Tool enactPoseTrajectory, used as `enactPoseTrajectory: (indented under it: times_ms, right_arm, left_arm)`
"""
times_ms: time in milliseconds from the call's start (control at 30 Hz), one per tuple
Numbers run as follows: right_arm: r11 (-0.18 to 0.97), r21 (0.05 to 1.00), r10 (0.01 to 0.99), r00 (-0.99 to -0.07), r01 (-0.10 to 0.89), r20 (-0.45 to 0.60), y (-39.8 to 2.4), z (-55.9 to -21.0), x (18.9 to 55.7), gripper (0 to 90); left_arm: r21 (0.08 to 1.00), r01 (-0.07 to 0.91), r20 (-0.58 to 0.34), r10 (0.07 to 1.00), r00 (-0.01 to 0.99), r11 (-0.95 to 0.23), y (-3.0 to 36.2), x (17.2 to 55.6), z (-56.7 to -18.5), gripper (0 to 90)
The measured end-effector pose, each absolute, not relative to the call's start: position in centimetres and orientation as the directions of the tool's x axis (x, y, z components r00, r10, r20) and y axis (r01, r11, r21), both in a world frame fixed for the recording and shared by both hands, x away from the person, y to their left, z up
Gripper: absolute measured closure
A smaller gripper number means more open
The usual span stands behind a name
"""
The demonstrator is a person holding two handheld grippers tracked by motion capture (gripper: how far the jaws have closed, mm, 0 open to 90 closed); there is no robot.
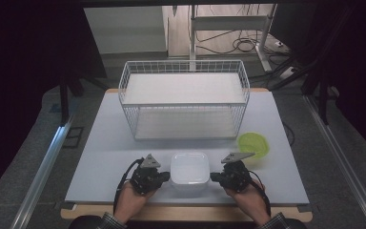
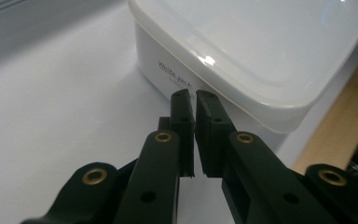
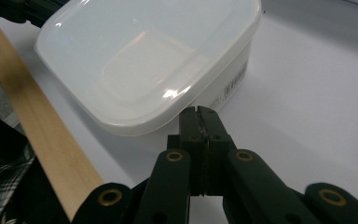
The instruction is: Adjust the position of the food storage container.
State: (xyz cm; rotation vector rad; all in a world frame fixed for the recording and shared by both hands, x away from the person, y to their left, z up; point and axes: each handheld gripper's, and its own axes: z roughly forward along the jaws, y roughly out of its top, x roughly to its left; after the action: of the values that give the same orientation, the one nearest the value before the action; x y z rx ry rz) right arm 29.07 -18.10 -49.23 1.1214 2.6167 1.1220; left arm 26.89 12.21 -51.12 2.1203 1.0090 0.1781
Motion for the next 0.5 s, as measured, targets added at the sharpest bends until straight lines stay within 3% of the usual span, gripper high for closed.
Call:
enactPoseTrajectory:
  times_ms: [200,300,400,500]
  right_arm:
    - [0.476,0.658,0.650,-0.737,0.583,0.183,-17.4,-49.4,29.8,89.3]
    - [0.482,0.661,0.645,-0.743,0.575,0.176,-17.4,-49.4,29.7,89.2]
    - [0.500,0.689,0.639,-0.760,0.524,0.114,-17.9,-49.1,29.5,85.2]
    - [0.492,0.715,0.634,-0.768,0.496,0.097,-18.8,-48.6,29.3,77.8]
  left_arm:
    - [0.698,0.608,-0.185,0.724,0.664,-0.379,12.6,27.7,-51.2,85.5]
    - [0.705,0.606,-0.197,0.718,0.667,-0.370,13.0,27.7,-51.2,80.4]
    - [0.722,0.574,-0.144,0.727,0.671,-0.386,13.9,27.0,-50.5,69.7]
    - [0.758,0.540,-0.122,0.734,0.668,-0.365,15.0,26.3,-50.1,51.1]
